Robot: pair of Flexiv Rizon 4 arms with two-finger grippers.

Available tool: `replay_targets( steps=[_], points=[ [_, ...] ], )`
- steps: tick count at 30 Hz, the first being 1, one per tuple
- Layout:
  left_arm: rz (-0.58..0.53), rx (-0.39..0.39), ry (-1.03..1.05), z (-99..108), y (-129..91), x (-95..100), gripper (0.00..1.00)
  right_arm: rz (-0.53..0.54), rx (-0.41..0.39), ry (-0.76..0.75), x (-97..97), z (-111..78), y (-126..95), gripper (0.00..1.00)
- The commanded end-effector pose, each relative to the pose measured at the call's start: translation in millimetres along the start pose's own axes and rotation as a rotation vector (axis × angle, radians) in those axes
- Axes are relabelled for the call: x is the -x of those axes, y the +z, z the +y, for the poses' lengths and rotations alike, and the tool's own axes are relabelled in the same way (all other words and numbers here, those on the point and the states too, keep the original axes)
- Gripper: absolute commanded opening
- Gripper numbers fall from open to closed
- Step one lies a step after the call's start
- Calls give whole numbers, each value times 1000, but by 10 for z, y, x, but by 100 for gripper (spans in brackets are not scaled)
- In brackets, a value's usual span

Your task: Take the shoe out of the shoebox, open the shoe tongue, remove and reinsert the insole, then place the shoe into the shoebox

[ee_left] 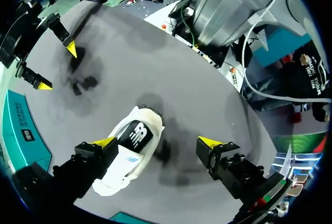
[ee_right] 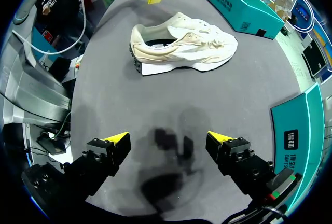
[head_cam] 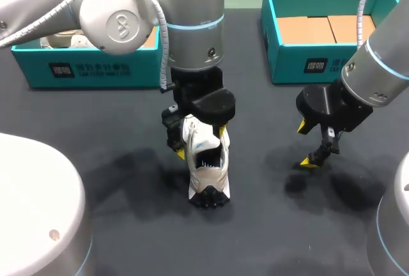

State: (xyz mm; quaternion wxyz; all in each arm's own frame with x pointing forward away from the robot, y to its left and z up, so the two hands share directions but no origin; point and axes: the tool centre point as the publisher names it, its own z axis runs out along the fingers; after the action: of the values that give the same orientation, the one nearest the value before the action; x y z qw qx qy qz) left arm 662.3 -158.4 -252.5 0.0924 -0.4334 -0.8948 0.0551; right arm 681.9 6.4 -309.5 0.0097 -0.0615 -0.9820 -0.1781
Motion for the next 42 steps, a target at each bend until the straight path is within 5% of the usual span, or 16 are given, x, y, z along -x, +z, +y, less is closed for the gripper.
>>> replay_targets(
  steps=[1, 6, 9, 16, 42],
  points=[
    [9, 43, -82, -58, 68, 37, 100, -3, 0, 1, -12, -3, 6, 100],
    [73, -52, -440, -150, 223, 53, 100, -3, 0, 1, -12, -3, 6, 100],
    [72, 74, -669, -208, 121, 5, 100, -3, 0, 1, -12, -3, 6, 100],
    [72, 74, -669, -208, 121, 5, 100, -3, 0, 1, -12, -3, 6, 100],
    [-71, 73, -836, -213, 945, 91, 100, -3, 0, 1, -12, -3, 6, 100]
  ],
)
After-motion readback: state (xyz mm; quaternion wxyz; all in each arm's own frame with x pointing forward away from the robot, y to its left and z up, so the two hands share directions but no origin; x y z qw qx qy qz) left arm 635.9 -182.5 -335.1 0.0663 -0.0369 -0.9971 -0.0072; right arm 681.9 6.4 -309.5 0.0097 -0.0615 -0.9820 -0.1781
